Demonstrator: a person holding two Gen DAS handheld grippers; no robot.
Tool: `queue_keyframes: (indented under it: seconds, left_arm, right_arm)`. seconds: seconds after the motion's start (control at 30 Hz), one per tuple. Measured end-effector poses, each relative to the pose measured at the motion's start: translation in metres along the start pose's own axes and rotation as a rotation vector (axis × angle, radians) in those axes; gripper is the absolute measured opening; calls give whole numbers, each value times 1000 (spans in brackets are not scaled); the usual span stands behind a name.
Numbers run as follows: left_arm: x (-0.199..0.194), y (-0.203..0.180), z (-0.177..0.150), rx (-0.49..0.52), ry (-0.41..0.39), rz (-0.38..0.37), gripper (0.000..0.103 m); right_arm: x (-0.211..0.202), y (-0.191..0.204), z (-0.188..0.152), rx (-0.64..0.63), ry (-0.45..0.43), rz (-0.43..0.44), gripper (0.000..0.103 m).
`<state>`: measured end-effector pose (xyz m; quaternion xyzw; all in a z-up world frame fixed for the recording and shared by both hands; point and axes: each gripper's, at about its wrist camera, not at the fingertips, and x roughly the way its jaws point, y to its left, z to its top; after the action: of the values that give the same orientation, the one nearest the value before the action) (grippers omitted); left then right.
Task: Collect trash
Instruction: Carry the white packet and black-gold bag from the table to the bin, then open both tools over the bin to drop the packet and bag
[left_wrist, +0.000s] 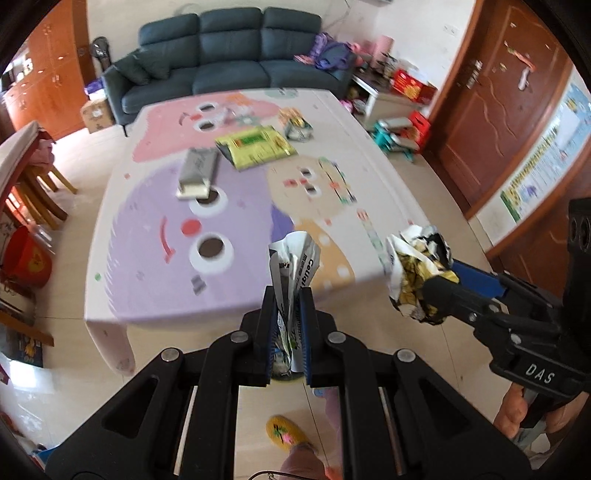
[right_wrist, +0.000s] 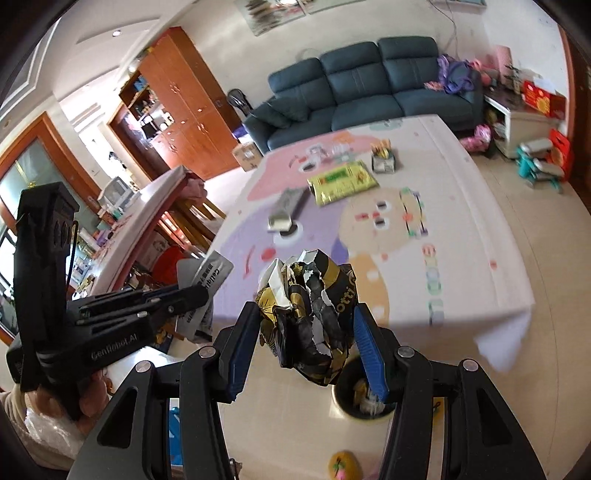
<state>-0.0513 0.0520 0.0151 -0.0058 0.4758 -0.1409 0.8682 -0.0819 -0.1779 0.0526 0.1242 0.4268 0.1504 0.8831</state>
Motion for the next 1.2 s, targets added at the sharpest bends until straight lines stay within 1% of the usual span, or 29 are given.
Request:
queue_keyframes:
  seconds: [0.1,0.13,0.23,0.27,0.33,0.43,0.47,0.5,0.57,0.7,0.77,0.83,0.87,0.9,1.1,1.2]
  left_arm:
    - [10,-10,-22,21,34,-9,8]
    - [17,-12,-25,26,40,-9,8]
    - [34,-17,-42,25,68,-11,8]
    - [41,-18,-50,18,79,-9,8]
    - [57,-19,-60,4,104,-6,8]
    - [86,-20,-80,-18,146,3,9]
    - [99,-20,-89,-31,168,11,9]
    - [112,-19,-96,-47,189,12,9]
    - [133,-17,-110,-78,214,8,9]
    - [191,-7,-142,-158,265,17,9]
    - [216,-3,-155,-177,273,25,9]
    - [251,2,-170,-194,284,37,9]
    - [263,4,-176,-199,285,39,9]
    - [284,7,-183,-205,286,46,9]
    - [369,21,-204,-201,265,79,10]
    - [399,26,-212,-193,255,91,15]
  right_arm:
    - [-3,1,-27,13,16,-18,52]
    - [-1,0,-31,15,24,-22,52]
    - [6,-3,-58,30,70,-35,52]
    - [16,-5,-58,37,83,-40,52]
    - [26,-12,-74,62,121,-42,52]
    - [45,-27,-105,95,180,-41,52]
    - [53,-33,-109,104,195,-42,52]
    - [62,-41,-123,125,223,-46,52]
    - [79,-55,-139,157,253,-47,52]
    - [127,-88,-178,200,318,-68,52]
    - [149,-103,-191,219,335,-66,52]
    - [178,-119,-207,235,351,-64,52]
    - [193,-128,-214,239,357,-64,52]
    - [210,-136,-222,241,362,-64,52]
    - [304,-182,-256,246,371,-76,55]
    - [344,-197,-262,257,375,-76,58]
